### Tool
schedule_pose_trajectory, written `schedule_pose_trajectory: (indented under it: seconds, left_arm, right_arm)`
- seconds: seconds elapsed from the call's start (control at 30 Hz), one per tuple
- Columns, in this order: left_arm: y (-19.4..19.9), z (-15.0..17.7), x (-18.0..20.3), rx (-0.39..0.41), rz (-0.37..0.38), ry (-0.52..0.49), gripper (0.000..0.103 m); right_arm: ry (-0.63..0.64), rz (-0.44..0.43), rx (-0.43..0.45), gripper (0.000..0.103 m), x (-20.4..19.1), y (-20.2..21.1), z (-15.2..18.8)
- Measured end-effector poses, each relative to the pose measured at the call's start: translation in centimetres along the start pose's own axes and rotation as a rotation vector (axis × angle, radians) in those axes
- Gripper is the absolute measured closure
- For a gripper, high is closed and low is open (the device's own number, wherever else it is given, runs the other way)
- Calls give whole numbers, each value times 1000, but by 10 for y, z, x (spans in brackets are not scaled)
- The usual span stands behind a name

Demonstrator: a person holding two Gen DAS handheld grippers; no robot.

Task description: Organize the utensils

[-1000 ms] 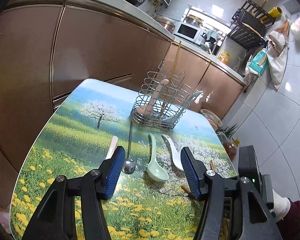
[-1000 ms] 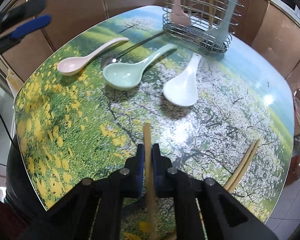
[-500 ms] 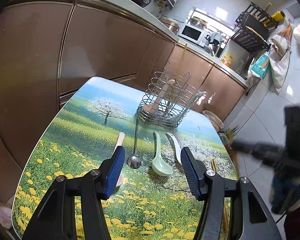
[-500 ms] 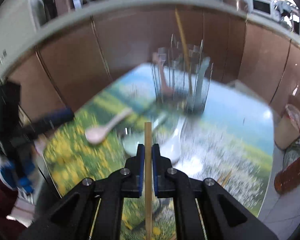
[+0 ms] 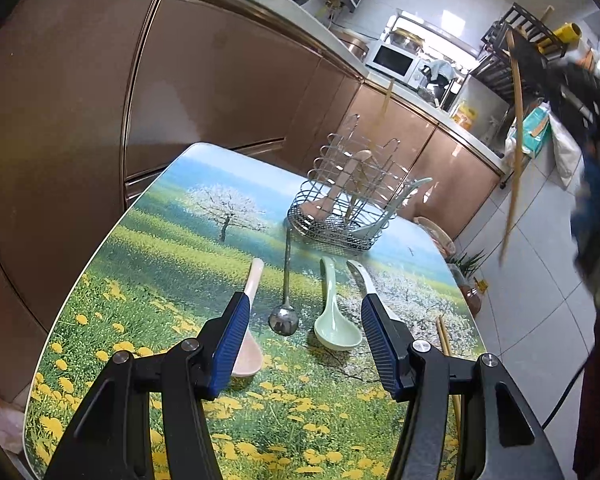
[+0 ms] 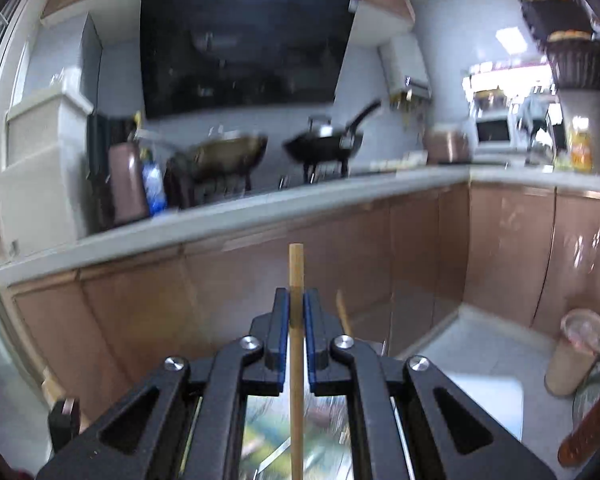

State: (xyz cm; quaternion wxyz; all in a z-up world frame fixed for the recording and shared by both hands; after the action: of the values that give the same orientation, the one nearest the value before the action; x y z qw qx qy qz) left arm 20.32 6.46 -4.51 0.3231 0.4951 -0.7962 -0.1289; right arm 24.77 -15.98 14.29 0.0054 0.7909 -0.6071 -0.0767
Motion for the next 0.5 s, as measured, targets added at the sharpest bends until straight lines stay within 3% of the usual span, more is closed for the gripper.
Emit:
schedule_pose_trajectory:
  seconds: [0.2,0.5]
  left_arm:
    - [-16,-4,-11,-17,-7,8,46]
    - [-32,-12,-20,-19,7,29,46]
  right_arm:
    - [-25,41,125,96,15,-42,-22]
    - [-15,176,199,96,53,-85,5]
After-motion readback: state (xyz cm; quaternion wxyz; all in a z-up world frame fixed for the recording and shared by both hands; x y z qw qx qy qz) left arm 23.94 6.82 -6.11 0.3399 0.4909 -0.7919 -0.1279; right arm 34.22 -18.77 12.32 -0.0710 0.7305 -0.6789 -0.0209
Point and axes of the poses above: each gripper's, at about its wrist camera, not at the fingertips, and y roughly against the way its jaws point, x to its right, z to its underside, the point moved 1 cm from there along -y, roughly the way its jaws point, and after that the axes turned 4 degrees about x, right-handed, at the moved point
